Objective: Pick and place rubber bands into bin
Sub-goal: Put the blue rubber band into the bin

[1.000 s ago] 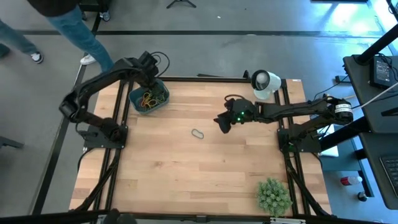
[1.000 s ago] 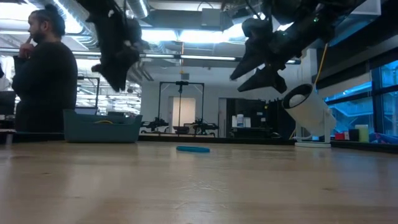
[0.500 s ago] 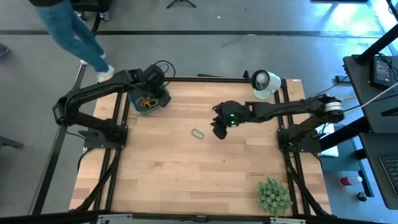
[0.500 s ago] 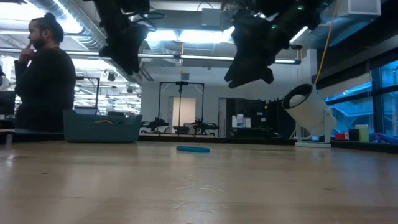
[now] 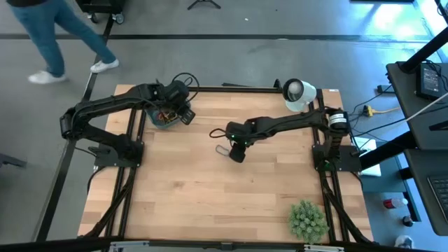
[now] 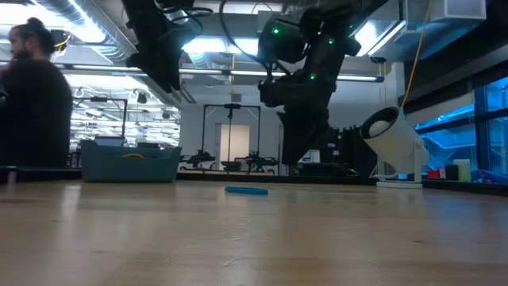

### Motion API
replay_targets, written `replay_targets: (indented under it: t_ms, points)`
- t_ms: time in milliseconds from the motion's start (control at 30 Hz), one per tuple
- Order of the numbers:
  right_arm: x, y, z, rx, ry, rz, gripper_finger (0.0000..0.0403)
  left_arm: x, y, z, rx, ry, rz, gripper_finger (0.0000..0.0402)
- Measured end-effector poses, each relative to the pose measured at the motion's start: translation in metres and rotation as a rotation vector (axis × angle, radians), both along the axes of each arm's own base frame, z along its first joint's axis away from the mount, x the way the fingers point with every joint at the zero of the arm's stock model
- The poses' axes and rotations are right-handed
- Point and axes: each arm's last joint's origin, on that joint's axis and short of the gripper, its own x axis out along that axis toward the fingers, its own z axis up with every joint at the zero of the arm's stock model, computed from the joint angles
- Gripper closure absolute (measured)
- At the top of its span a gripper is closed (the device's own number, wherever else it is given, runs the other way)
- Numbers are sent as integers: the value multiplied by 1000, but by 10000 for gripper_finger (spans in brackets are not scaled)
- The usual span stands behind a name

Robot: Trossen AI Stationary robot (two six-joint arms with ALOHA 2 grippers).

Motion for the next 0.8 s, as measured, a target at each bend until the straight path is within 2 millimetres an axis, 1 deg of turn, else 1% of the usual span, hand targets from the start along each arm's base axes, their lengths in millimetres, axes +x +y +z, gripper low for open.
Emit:
replay_targets:
  t_ms: [133, 500, 667, 800]
  points:
    - [2, 0, -2, 12, -11, -14, 265, 1, -2, 0, 28, 20, -26, 268]
    - [15, -1, 4, -18, -155, 9, 265, 0, 0, 0, 36, 26, -19, 268]
    - [22, -1, -2, -30, -190, 28, 265, 0, -1, 0, 32, 22, -19, 267]
    - [25, -1, -11, -31, -179, 32, 265, 1, -2, 0, 30, 22, -24, 267]
